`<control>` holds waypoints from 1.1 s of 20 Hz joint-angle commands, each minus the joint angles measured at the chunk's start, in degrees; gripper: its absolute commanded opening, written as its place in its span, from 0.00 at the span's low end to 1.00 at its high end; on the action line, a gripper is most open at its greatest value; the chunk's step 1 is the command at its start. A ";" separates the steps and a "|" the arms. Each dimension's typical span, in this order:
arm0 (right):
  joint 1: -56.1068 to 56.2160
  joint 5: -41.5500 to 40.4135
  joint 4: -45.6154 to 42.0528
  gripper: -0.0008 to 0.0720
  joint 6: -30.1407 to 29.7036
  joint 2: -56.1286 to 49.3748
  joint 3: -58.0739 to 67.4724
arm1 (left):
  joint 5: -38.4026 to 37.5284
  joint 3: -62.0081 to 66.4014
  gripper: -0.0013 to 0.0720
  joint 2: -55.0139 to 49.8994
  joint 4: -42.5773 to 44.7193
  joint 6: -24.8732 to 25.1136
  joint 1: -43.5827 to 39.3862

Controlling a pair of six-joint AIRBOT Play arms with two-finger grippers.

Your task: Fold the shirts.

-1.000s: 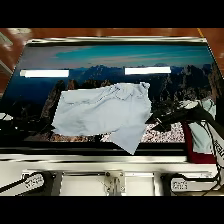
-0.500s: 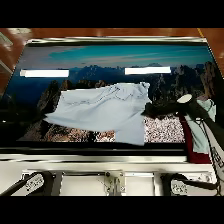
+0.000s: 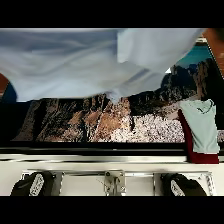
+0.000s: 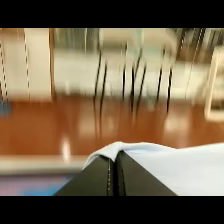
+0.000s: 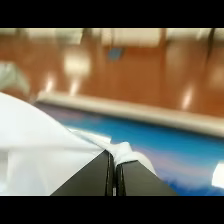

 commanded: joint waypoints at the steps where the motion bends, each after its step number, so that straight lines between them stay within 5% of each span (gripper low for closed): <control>1: 0.07 1.79 -10.56 0.09 9.22 8.57 9.75 | -4.09 12.02 0.07 6.03 3.28 -5.11 0.02; 4: 0.07 12.35 -15.47 0.09 11.78 12.66 10.67 | -17.33 14.19 0.07 8.00 12.79 -10.16 0.02; 9: 0.07 31.08 -22.10 0.09 14.82 12.13 10.64 | -36.52 11.13 0.07 6.51 16.98 -7.32 0.02; 14: 0.07 47.21 -24.20 0.09 15.32 0.04 9.92 | -39.41 -6.78 0.07 3.93 17.77 -5.79 0.00; 17: 0.09 43.54 -20.52 0.09 16.20 -10.51 5.01 | -35.76 -18.14 0.06 -1.20 17.77 -2.01 0.00; 22: 5.07 22.25 -17.90 0.09 14.80 -32.15 -2.62 | -23.28 -25.83 0.07 -20.44 14.32 -1.86 -2.21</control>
